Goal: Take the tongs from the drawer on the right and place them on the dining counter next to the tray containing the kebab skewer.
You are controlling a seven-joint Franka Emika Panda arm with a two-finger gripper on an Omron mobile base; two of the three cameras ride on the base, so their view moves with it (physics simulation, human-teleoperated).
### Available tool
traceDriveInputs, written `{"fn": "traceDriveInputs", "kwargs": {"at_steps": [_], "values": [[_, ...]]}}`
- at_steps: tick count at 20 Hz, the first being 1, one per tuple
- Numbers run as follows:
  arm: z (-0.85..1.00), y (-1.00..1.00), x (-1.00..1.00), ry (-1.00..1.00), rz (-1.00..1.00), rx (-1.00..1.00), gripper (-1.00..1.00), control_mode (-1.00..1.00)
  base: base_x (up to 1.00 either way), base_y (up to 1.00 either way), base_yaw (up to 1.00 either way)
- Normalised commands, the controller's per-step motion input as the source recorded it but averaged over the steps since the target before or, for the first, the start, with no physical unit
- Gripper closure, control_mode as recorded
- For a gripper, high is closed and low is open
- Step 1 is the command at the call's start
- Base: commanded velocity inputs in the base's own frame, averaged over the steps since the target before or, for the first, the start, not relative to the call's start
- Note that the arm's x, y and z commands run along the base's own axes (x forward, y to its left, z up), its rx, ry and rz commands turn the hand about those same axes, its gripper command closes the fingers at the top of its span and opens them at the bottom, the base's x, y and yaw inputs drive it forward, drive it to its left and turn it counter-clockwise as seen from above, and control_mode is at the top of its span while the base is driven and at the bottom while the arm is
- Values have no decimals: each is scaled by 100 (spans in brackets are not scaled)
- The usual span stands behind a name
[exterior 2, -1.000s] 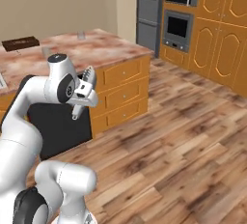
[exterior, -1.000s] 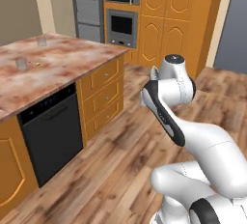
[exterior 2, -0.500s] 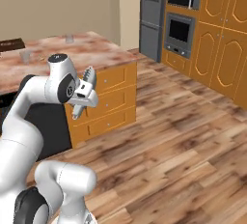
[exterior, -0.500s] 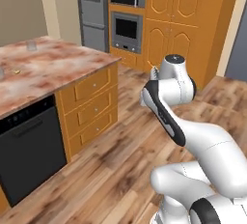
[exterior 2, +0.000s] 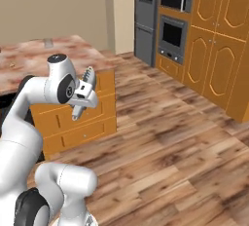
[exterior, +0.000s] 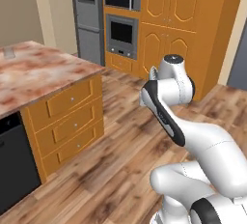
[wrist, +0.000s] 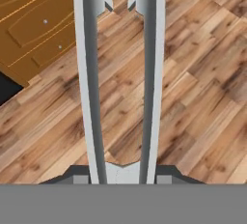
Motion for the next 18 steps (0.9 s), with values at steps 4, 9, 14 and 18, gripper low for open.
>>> {"fn": "traceDriveInputs", "kwargs": {"at_steps": [4, 9, 14, 18], "values": [[0, 0, 0, 0, 0, 0, 100, 100, 100, -81, 7], [0, 0, 0, 0, 0, 0, 100, 100, 100, -82, 16], [0, 0, 0, 0, 0, 0, 100, 100, 100, -68, 36], [0, 0, 0, 0, 0, 0, 100, 100, 100, -59, 46]]}}
